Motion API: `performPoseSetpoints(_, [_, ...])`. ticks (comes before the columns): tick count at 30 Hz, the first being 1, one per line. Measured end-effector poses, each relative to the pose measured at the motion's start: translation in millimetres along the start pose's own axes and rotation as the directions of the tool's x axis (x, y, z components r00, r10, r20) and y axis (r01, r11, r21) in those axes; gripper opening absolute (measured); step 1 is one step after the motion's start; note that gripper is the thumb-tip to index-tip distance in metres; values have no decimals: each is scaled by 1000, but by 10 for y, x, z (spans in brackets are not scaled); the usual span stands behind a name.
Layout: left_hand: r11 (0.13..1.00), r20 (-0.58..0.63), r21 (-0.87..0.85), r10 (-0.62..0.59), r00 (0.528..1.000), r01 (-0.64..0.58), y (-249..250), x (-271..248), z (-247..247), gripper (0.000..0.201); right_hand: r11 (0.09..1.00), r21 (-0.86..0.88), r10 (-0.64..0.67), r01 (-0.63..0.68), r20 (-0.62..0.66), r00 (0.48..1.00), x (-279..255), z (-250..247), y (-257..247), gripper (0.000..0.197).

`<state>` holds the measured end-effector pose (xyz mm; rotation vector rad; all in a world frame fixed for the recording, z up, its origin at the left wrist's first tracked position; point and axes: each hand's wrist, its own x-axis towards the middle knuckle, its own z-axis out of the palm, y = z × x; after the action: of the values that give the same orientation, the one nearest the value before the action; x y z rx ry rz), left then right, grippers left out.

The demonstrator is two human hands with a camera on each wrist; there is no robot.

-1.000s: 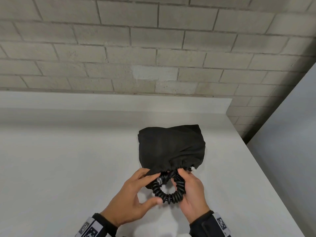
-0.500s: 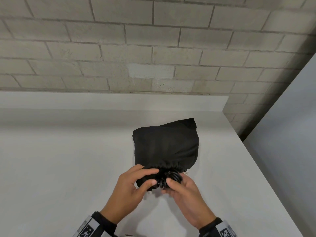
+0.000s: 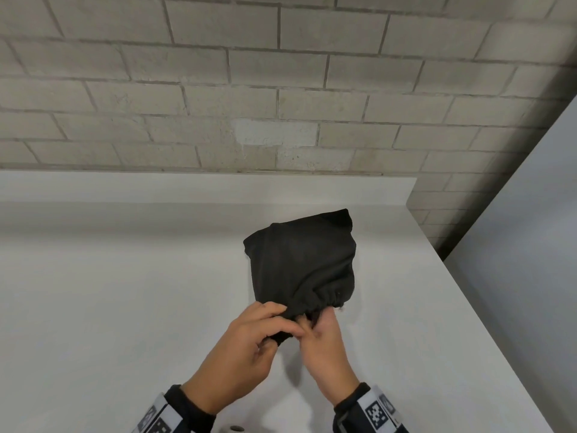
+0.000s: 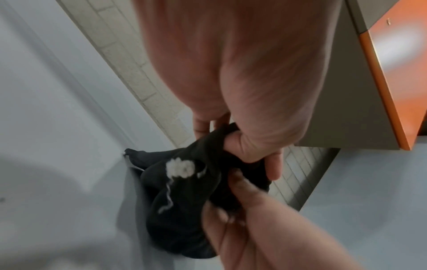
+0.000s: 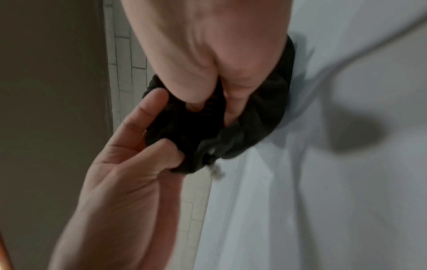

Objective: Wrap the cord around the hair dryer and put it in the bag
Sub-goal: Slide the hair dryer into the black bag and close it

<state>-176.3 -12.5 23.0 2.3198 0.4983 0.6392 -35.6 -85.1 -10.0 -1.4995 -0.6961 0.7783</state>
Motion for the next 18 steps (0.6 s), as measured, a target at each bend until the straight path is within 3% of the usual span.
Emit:
performPoseSetpoints(2, [1000, 20, -15, -17, 1000, 17, -18, -17, -42, 57, 971, -231, -57, 67, 49, 997, 57, -49, 45, 4])
performPoseSetpoints(6, [993, 121, -4, -114, 986, 115, -76, -124, -8, 61, 823, -557, -113, 111, 31, 993, 120, -161, 59, 21])
performPoseSetpoints(11, [986, 107, -57, -152, 983, 159, -117, -174, -24, 48, 699, -695, -223, 168, 12, 975, 60, -256, -34, 28])
performPoseSetpoints(14, [972, 97, -68, -217, 971, 224, -105, -169, -60, 43, 608, -782, -241, 136, -18, 970, 8, -356, -69, 33])
performPoseSetpoints(16, [947, 87, -53, -310, 947, 316, -105, -163, -60, 34, 575, -813, -216, 93, -41, 976, -10, -437, -92, 35])
performPoseSetpoints(18, [896, 128, -16, -437, 890, 443, -90, -158, -60, 40, 599, -798, -140, 61, -30, 990, -27, -511, -104, 33])
